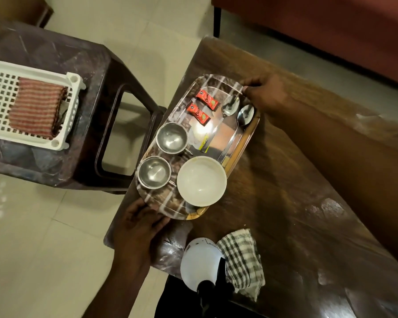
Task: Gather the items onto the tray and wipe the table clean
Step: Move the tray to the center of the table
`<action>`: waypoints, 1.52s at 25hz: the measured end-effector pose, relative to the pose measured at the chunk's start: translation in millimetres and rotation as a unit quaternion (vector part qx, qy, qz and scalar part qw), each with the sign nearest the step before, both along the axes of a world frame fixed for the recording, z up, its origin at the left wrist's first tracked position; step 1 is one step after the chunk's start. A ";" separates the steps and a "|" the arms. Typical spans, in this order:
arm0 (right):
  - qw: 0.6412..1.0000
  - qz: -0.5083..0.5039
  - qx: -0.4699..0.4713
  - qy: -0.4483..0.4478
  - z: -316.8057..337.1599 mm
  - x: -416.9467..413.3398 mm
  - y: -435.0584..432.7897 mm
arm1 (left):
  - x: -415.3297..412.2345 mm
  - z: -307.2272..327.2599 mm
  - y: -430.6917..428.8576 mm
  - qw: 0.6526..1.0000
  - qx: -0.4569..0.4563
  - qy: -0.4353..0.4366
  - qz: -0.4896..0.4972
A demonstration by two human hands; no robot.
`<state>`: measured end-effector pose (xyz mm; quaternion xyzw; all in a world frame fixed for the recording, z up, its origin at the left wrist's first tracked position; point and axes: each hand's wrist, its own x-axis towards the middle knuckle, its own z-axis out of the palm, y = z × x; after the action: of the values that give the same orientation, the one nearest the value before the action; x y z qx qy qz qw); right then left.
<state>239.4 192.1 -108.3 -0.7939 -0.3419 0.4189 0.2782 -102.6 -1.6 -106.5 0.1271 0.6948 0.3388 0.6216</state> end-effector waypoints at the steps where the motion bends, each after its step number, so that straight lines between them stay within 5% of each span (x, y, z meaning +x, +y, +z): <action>1: 1.000 -0.017 0.002 0.009 14.3 5.0 -8.3 | -2.4 12.7 6.4 0.999 0.012 0.018 -0.026; 10: 0.983 -0.159 0.049 0.071 221.5 67.1 -141.2 | -12.4 200.0 67.1 0.966 0.138 0.063 -0.208; 20: 0.929 -0.321 0.120 0.142 393.8 109.0 -357.9 | 83.4 373.1 62.9 0.891 0.266 0.018 -0.366; 26: 0.895 -0.378 0.127 0.199 390.9 166.2 -462.3 | 169.9 378.0 20.4 0.865 0.260 0.020 -0.428; 38: 0.874 -0.433 0.053 0.215 256.7 296.4 -546.9 | 326.7 255.9 -46.8 0.852 0.202 0.056 -0.479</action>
<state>535.8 -354.8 148.4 -0.7368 0.0831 0.3983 0.5400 224.0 -48.4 149.4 0.5856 0.4976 0.1239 0.6279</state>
